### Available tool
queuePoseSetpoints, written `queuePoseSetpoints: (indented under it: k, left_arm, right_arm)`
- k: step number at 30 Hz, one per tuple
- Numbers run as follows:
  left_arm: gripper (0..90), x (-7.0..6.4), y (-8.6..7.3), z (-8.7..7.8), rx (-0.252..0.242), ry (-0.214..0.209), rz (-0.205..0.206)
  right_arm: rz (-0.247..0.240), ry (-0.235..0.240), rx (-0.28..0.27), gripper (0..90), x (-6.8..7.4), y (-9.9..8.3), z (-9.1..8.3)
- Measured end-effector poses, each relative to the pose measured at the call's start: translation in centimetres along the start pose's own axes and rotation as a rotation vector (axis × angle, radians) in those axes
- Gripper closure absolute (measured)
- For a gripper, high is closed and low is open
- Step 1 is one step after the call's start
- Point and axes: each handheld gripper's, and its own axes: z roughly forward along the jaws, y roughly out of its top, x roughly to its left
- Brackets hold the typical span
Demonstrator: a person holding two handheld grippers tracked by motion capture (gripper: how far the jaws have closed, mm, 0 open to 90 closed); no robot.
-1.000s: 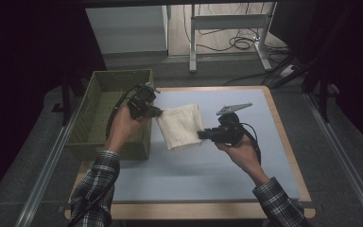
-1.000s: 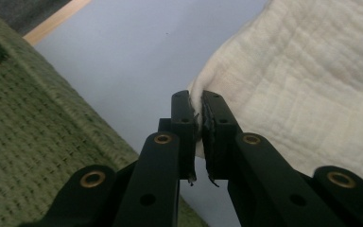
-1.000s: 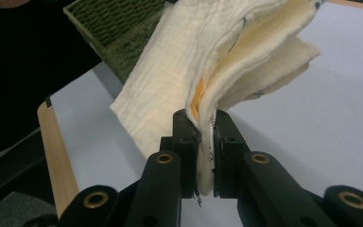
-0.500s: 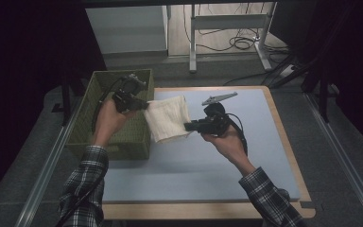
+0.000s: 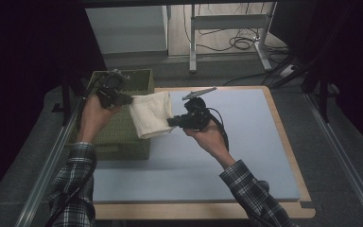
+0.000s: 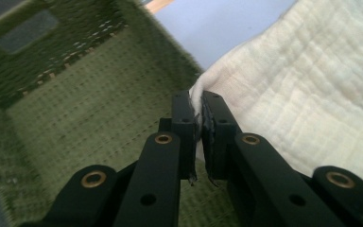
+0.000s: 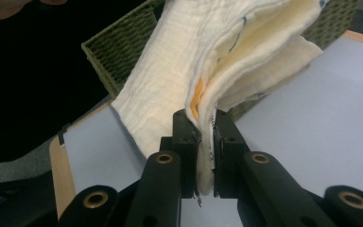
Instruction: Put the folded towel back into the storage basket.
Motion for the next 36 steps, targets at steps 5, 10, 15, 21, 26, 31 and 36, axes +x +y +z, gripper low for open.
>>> queuePoseSetpoints:
  k: [5,10,15,21,26,31,36]
  left_arm:
    - [85.0,1.6,-1.0,-0.4,0.001,0.049,-0.031]
    - [84.9,2.7,-1.9,-0.3,0.012,0.084,-0.046]
    - [85.0,4.1,-3.4,0.1,0.023,0.122,-0.064]
    - [85.0,4.8,-4.7,0.7,0.027,0.134,-0.073]
    - [84.9,5.4,-5.8,1.4,0.044,0.152,-0.076]
    - [84.7,6.1,-7.1,2.0,0.063,0.177,-0.079]
    - [84.5,6.7,-7.8,2.2,0.070,0.189,-0.085]
  right_arm:
    - [0.001,0.010,-0.011,81.8,1.2,1.2,2.2]
    - [-0.004,0.009,-0.002,81.8,2.2,1.7,4.1]
    - [0.001,-0.008,0.029,81.7,3.6,2.0,7.4]
    - [0.018,-0.021,0.061,81.5,4.4,2.0,9.9]
    - [0.040,-0.026,0.098,80.9,4.8,1.8,12.1]
    - [0.063,-0.034,0.127,80.4,5.2,1.7,14.1]
    - [0.068,-0.045,0.146,80.1,5.4,1.8,15.2]
